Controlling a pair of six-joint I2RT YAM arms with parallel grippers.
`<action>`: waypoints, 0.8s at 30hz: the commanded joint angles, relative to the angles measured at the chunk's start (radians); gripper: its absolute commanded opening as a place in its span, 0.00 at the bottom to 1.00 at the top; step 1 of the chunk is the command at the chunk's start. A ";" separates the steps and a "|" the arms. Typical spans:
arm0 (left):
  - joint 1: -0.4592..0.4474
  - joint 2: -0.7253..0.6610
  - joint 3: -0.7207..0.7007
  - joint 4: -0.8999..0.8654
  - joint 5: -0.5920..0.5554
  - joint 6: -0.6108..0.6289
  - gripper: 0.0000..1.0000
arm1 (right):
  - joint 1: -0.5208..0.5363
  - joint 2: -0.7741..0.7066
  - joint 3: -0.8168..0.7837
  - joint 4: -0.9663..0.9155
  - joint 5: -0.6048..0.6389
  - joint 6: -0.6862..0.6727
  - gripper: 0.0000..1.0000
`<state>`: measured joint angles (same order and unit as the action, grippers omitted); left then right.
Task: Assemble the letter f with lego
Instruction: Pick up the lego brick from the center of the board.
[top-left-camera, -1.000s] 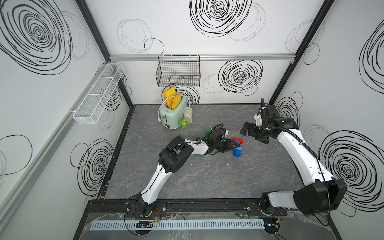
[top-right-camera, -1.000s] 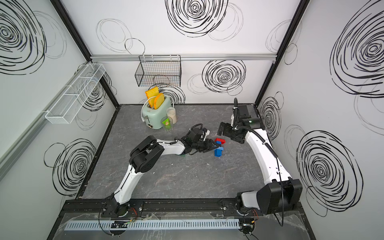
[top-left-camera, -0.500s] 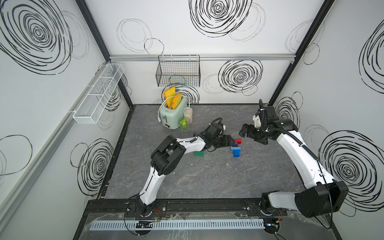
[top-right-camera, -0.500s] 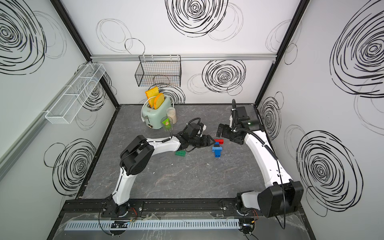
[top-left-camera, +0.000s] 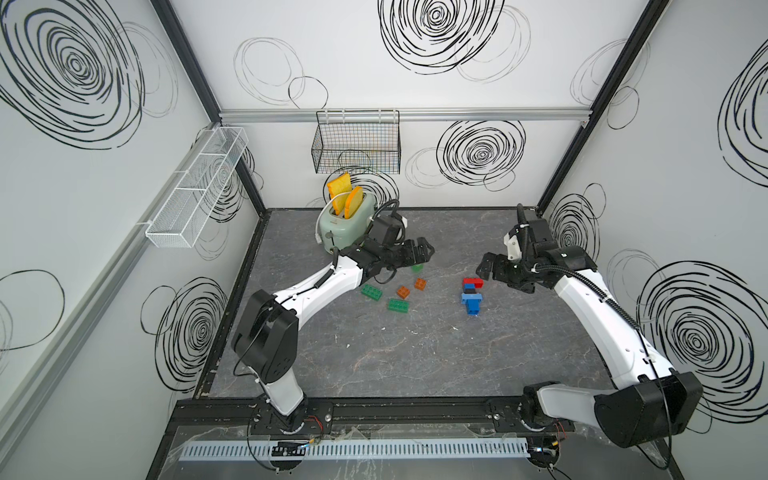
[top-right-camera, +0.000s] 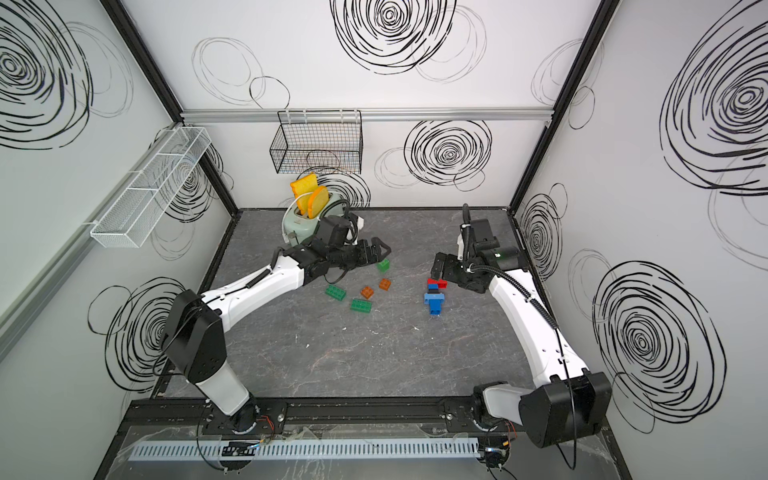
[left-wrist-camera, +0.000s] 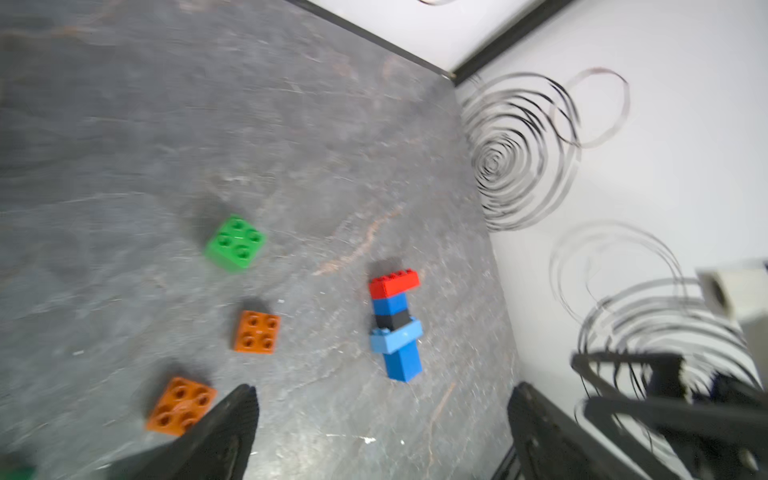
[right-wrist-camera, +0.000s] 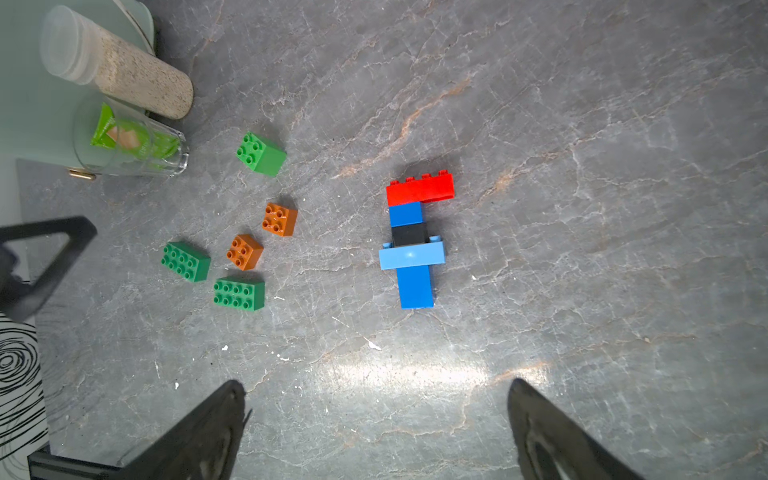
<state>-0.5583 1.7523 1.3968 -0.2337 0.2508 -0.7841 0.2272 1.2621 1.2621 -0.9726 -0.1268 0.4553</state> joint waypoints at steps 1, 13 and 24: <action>0.020 0.131 0.104 -0.177 -0.073 -0.156 0.98 | 0.006 -0.027 -0.009 0.002 0.009 -0.014 0.99; -0.028 0.571 0.648 -0.451 -0.114 -0.409 0.90 | 0.006 -0.049 -0.050 0.016 -0.004 -0.023 0.99; -0.020 0.672 0.743 -0.519 -0.144 -0.495 0.79 | 0.029 -0.064 -0.094 0.032 -0.008 -0.062 0.99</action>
<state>-0.5861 2.3993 2.0930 -0.7170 0.1303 -1.2396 0.2398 1.2232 1.1774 -0.9550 -0.1303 0.4175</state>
